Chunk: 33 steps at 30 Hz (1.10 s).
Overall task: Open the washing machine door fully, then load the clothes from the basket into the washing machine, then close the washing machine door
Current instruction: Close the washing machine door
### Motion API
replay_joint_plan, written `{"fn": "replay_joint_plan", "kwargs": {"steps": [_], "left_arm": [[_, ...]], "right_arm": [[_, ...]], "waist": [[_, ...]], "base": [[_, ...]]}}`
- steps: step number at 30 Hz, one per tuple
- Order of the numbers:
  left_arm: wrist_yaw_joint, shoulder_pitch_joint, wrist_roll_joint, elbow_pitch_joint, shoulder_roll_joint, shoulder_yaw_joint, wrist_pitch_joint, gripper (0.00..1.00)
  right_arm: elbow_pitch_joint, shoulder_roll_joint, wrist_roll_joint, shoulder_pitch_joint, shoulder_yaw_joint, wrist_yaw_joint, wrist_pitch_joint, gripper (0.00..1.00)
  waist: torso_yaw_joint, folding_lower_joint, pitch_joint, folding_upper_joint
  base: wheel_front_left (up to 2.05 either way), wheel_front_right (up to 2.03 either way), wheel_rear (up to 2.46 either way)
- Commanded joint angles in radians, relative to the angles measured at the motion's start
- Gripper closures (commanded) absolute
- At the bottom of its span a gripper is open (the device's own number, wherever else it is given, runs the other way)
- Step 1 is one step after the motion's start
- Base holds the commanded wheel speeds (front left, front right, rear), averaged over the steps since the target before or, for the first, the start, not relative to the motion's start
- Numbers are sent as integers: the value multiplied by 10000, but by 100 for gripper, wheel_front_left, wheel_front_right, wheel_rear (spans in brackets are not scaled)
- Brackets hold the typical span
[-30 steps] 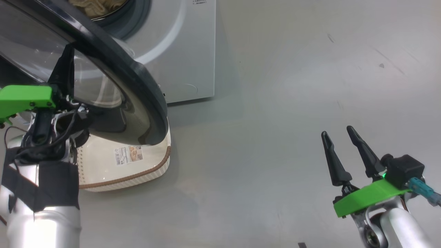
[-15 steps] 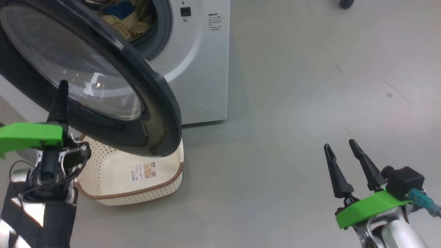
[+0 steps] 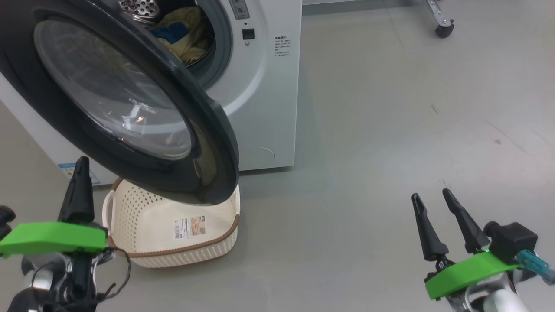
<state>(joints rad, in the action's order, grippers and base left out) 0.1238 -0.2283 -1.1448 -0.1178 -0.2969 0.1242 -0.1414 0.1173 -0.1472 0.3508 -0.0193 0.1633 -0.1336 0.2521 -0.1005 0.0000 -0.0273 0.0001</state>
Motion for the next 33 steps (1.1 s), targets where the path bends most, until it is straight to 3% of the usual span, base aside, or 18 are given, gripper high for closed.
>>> {"fn": "replay_joint_plan", "kwargs": {"steps": [1,3,4,7,12,24,29,33], "left_arm": [[69,-222,514,409,-514,-279,-311,59],[51,11,1267,473,-725,-87,-589,9],[19,135,1640,511,-783,-2,-715,0],[-227,563,2727,677,-906,312,-929,0],[-1000,1260,4558,1031,-949,377,-1155,0],[-2099,2753,7184,1785,-656,-100,-1201,0],[-2345,2965,7715,1884,-429,-321,-1202,0],[-2092,3088,7853,1943,-199,-516,-1202,0]], "right_arm": [[-363,-78,-8,162,134,29,97,0],[-382,-86,-15,153,133,29,97,0],[-388,-89,-16,153,137,29,97,0],[-410,-101,-26,143,135,29,97,0],[-452,-115,-58,110,89,29,97,0],[-596,-127,-90,-20,-107,29,97,0],[-615,-97,-107,-42,-123,29,97,0],[-600,-83,-128,-68,-139,29,97,0]], "waist": [[4,0,0,-1],[6,0,-8,-1],[0,0,-9,-1],[-18,0,-18,-1],[-24,0,-32,-1],[34,0,-22,-1],[29,0,-74,-1],[7,0,-93,-1]], "base": [[0,0,0],[0,0,0],[0,0,0],[0,0,0],[0,0,0],[0,0,0],[0,0,0],[0,0,0]]}}
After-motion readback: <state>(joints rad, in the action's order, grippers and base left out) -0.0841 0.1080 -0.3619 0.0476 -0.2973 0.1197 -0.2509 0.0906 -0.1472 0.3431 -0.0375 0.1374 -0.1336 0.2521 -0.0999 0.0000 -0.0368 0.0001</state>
